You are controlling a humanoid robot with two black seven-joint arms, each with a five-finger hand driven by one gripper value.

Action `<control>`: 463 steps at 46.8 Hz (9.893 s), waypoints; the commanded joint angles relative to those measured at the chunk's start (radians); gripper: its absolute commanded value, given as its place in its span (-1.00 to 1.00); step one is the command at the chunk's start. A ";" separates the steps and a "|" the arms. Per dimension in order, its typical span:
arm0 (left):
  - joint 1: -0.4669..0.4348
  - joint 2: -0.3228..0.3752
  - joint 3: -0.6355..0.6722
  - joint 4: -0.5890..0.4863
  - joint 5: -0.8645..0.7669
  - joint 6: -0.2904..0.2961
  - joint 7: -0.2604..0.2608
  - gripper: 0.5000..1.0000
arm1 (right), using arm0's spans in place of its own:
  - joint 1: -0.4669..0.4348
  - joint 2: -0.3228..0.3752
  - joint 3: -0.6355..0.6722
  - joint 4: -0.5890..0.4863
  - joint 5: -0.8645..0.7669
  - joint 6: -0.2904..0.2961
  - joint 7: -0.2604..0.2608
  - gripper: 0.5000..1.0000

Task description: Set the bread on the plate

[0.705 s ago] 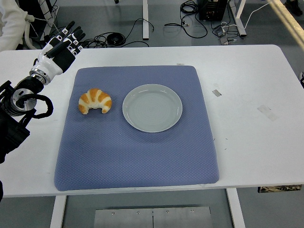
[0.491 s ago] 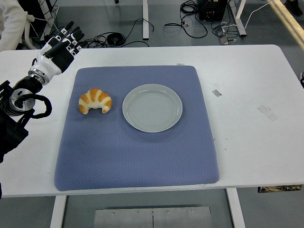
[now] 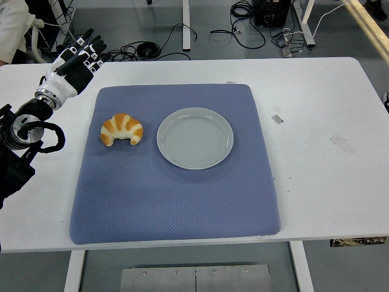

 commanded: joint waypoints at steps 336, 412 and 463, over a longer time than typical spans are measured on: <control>-0.305 0.398 0.632 -0.435 0.535 -0.045 0.271 0.97 | 0.000 0.000 0.000 0.000 0.001 0.000 0.000 1.00; -0.275 0.285 0.726 -0.409 0.653 0.022 0.266 0.94 | 0.000 0.000 0.000 0.000 0.001 0.000 0.000 1.00; -0.274 0.286 0.727 -0.420 0.661 0.037 0.277 -0.03 | 0.000 0.000 0.000 0.000 0.000 0.000 0.000 1.00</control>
